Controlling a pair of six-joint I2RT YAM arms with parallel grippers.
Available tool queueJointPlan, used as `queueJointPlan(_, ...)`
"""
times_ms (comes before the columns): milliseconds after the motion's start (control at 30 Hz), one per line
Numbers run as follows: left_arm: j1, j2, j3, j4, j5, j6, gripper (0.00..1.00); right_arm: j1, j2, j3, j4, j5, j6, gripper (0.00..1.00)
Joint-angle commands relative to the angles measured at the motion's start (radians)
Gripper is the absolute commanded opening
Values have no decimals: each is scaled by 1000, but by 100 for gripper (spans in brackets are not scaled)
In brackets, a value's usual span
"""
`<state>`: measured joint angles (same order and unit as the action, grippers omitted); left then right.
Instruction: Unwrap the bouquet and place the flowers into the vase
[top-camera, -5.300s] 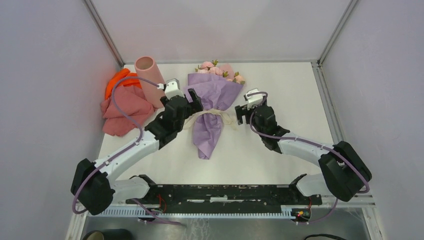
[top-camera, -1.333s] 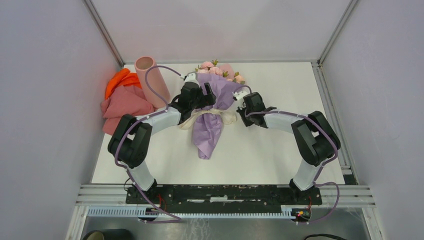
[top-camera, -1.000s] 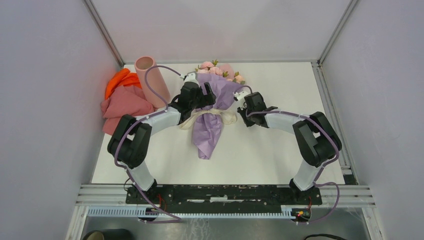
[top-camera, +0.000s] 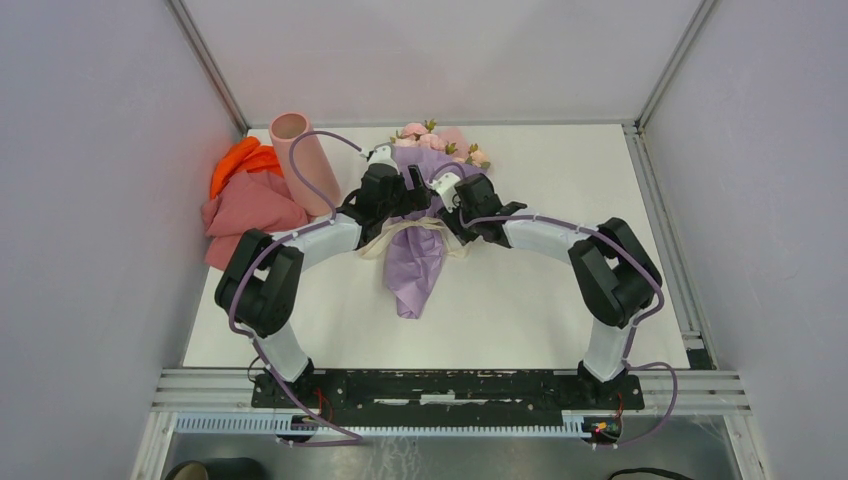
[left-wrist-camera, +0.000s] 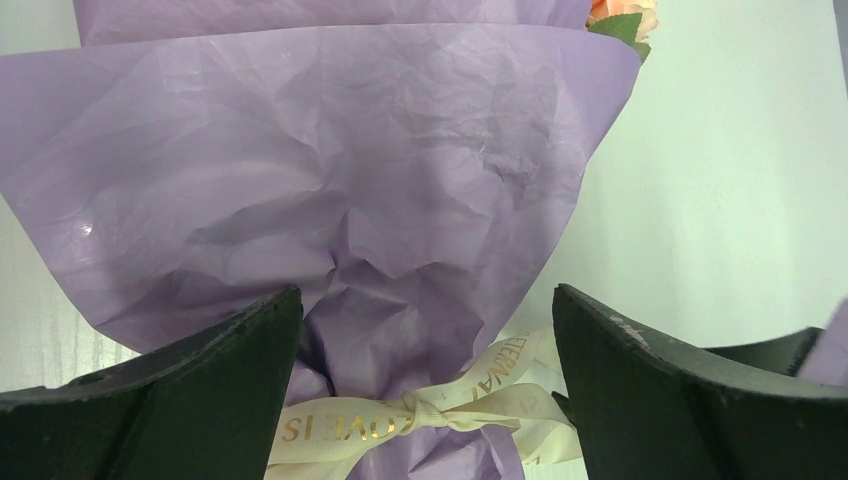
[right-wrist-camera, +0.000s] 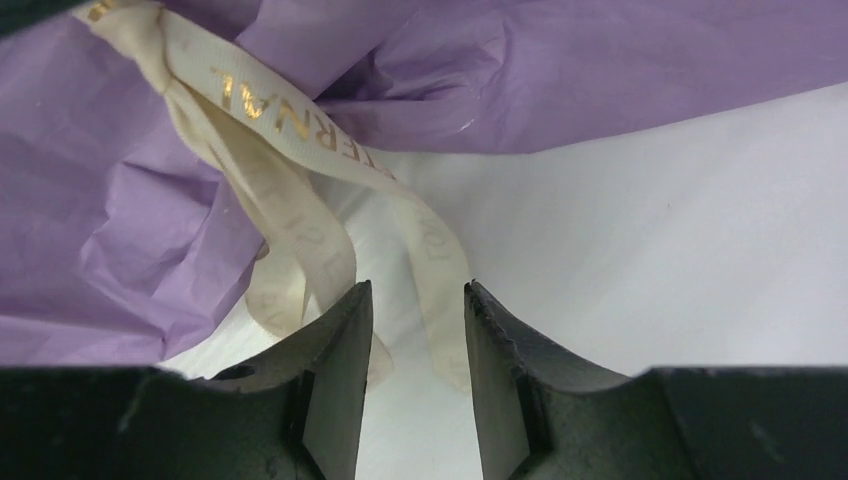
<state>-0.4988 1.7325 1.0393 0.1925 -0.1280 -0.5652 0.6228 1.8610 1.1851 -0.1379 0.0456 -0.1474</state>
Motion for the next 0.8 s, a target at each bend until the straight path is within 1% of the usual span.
queueJointPlan(0,7,-8,-4,44,8,4,100,7,-76,-31,31,13,-4,48)
queueJointPlan(33,7,-8,-4,45,10,3,100,9,-77,-38,36,11,-6,51)
queueJointPlan(167,6,-4,-5,49,19,-1,100,9,-40,-30,43,29,-19,70)
queueJointPlan(300,6,-6,-7,50,16,2,100,3,21,23,41,14,-22,82)
queueJointPlan(367,7,-9,-8,48,11,6,100,-1,47,50,47,-2,-24,88)
queueJointPlan(467,6,-8,-7,45,4,10,100,-13,87,98,44,-15,-28,89)
queueJointPlan(600,7,-7,-7,45,3,10,100,-37,142,145,58,-33,-29,87)
queueJointPlan(633,7,-7,-8,44,4,11,100,-46,154,153,58,-35,-29,84)
queueJointPlan(667,7,-6,-8,44,4,12,100,-52,161,159,63,-38,-26,78)
queueJointPlan(700,7,-5,-7,43,3,14,100,-60,166,159,69,-42,-22,69)
queueJointPlan(767,8,-6,-5,41,0,16,100,-70,169,156,73,-43,-16,48)
